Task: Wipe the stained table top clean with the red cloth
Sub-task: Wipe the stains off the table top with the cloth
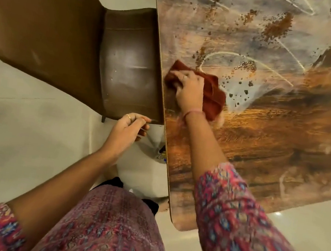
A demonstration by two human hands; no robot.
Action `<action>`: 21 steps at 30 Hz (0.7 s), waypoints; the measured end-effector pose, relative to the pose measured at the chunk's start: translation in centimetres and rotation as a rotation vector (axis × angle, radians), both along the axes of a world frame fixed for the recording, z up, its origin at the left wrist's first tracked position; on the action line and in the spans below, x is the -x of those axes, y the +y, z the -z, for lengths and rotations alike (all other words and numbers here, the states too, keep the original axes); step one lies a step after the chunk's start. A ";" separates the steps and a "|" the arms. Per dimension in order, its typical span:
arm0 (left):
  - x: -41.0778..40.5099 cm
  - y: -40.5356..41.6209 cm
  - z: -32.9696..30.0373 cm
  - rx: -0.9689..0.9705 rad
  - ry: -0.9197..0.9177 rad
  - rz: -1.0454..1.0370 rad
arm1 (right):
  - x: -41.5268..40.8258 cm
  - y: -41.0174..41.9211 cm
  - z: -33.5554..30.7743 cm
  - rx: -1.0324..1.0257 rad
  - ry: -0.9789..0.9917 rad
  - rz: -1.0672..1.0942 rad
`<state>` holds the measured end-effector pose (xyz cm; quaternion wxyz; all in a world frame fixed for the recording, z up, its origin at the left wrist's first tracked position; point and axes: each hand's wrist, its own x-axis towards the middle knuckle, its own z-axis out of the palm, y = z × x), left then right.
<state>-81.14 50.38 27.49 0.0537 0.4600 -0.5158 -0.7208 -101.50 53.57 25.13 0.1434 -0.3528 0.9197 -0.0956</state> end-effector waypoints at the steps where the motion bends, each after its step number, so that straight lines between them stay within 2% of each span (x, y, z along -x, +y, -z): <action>1: 0.0 -0.3 -0.1 0.002 0.001 0.000 | 1.6 -1.6 -0.1 -0.002 -0.022 0.010; 5: -0.2 -1.4 0.0 0.003 -0.017 0.002 | 0.7 -0.7 -0.5 0.052 -0.046 -0.001; 8: -0.5 -2.4 0.5 -0.006 -0.029 0.005 | -5.9 6.1 -1.1 0.081 -0.067 -0.012; 12: 0.1 -3.8 1.1 -0.010 -0.046 0.002 | -14.6 17.2 -2.1 0.033 -0.121 0.099; 14: 1.0 -4.1 1.2 0.005 -0.040 0.001 | -16.5 19.9 -2.1 -0.003 -0.155 0.164; 17: 2.7 -4.2 1.1 0.039 -0.022 0.031 | -14.6 18.1 -1.6 0.001 -0.089 0.228; 21: 5.0 -4.1 1.0 0.060 0.011 0.078 | -6.3 10.2 -1.1 0.027 -0.026 0.272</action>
